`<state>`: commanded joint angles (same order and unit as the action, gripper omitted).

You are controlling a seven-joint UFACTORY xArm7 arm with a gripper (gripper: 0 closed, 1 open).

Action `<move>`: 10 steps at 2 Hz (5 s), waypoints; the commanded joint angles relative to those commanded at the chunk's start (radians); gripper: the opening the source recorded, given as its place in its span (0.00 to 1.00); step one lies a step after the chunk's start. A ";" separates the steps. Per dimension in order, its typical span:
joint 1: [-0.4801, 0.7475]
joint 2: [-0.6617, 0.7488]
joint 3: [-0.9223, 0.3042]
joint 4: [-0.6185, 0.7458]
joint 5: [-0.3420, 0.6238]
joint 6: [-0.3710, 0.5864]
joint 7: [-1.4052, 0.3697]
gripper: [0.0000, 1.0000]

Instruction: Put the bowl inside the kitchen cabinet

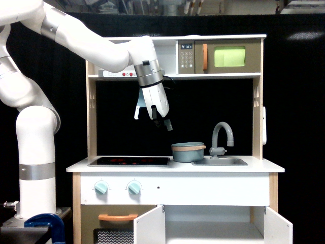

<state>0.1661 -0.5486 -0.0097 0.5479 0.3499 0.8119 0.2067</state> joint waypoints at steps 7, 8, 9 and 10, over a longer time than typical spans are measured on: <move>0.281 0.328 -0.127 0.088 0.569 -0.225 -0.295 1.00; 0.306 0.399 -0.103 0.117 0.640 -0.271 -0.331 1.00; 0.314 0.440 -0.092 0.134 0.683 -0.291 -0.361 1.00; 0.316 0.447 -0.079 0.140 0.688 -0.300 -0.353 0.00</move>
<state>0.4825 -0.1020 -0.0890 0.6876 1.0378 0.5124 -0.1461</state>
